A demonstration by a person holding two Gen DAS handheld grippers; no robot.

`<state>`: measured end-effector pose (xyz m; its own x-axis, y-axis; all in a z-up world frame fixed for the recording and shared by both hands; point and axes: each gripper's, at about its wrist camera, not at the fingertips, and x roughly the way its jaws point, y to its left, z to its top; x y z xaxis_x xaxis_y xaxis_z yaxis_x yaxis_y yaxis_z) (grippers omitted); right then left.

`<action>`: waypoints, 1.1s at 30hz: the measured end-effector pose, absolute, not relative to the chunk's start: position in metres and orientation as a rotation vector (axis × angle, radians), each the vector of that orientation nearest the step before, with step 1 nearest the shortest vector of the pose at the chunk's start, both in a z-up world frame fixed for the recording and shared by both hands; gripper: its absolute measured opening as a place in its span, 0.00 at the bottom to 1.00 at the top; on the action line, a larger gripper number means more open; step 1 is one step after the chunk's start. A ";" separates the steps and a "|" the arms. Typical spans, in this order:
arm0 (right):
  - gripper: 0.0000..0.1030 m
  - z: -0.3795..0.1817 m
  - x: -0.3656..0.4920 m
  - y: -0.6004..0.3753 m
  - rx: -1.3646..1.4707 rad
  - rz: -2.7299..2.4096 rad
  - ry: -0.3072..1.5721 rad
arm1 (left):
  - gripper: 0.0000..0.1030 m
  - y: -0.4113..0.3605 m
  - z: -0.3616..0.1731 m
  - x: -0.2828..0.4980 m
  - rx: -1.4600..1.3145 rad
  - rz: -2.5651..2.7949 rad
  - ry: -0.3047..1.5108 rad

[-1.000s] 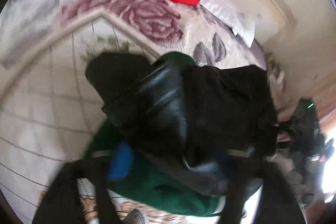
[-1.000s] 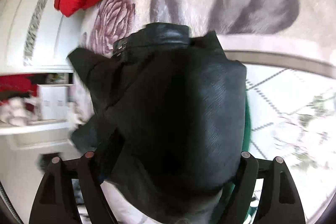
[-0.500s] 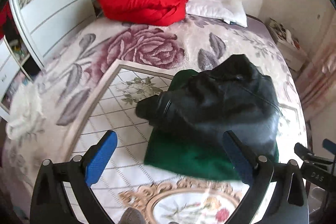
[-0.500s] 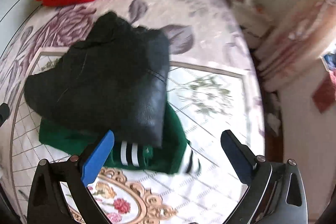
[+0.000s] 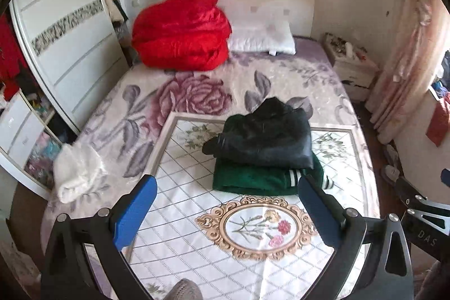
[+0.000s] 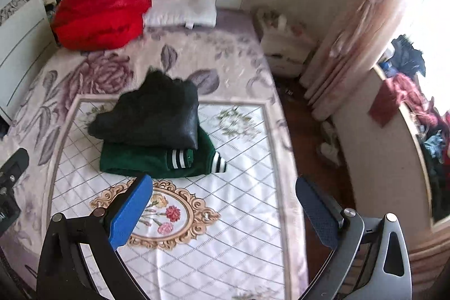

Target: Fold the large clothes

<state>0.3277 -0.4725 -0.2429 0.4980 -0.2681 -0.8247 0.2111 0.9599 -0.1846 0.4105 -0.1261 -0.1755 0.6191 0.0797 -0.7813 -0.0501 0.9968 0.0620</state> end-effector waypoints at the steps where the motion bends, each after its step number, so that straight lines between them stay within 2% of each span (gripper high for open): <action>1: 1.00 -0.228 0.315 -0.470 -0.058 -0.287 0.999 | 0.99 -0.128 -0.159 0.397 0.039 0.067 0.889; 7: 1.00 -0.119 0.220 -0.460 -0.055 -0.295 0.888 | 0.99 -0.133 -0.086 0.328 0.038 0.035 0.831; 15: 1.00 -0.033 0.128 -0.455 -0.021 -0.276 0.812 | 0.99 -0.144 -0.033 0.264 0.051 -0.007 0.786; 23: 1.00 0.016 0.070 -0.448 -0.020 -0.282 0.766 | 0.99 -0.134 -0.002 0.236 0.027 -0.007 0.750; 33: 1.00 0.046 0.056 -0.434 -0.042 -0.251 0.735 | 0.99 -0.116 0.011 0.215 -0.012 0.049 0.792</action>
